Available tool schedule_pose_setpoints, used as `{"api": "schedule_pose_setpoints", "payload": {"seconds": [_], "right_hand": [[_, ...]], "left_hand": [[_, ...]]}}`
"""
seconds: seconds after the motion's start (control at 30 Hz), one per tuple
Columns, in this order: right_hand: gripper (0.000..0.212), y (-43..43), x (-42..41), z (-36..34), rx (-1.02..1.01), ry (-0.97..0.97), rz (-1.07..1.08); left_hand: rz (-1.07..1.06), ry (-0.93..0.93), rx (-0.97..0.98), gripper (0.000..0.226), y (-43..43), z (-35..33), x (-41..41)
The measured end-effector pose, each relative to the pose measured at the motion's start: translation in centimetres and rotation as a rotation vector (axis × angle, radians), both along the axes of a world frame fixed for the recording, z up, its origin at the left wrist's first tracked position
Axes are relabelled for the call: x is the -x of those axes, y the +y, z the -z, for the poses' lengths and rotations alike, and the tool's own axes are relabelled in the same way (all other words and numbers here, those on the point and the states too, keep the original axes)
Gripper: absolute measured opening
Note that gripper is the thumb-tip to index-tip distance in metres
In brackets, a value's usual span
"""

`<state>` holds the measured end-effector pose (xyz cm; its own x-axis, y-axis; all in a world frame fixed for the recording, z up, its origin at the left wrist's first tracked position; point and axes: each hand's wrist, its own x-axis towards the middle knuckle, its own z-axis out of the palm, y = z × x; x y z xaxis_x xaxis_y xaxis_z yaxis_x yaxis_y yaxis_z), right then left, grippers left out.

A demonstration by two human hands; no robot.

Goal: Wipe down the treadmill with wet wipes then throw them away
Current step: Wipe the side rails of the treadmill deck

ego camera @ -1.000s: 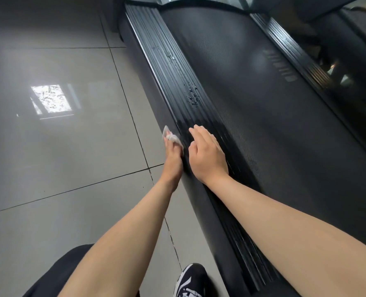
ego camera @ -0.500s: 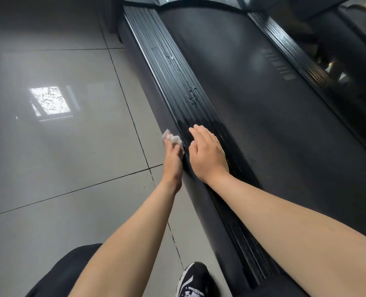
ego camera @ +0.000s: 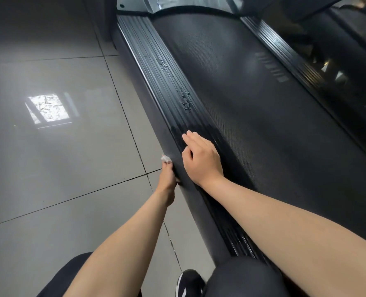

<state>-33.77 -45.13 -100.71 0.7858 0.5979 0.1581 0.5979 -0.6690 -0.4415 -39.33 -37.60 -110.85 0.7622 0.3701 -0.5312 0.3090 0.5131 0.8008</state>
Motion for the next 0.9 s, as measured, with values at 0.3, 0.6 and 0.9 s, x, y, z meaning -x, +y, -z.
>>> {"api": "schedule_pose_setpoints", "payload": {"seconds": [0.3, 0.6, 0.9], "right_hand": [[0.045, 2.9, -4.2, -0.2, -0.019, -0.082, -0.077], [0.043, 7.6, -6.2, -0.1, 0.037, -0.029, -0.061], [0.049, 7.8, -6.3, -0.1, 0.074, -0.028, -0.072]], "left_hand": [[-0.189, -0.257, -0.327, 0.044, 4.6, -4.6, -4.4], [-0.167, 0.228, 0.123, 0.068, 4.7, -1.6, -4.9], [-0.328, 0.106, 0.15, 0.071, 6.9, -4.2, -7.6]]}}
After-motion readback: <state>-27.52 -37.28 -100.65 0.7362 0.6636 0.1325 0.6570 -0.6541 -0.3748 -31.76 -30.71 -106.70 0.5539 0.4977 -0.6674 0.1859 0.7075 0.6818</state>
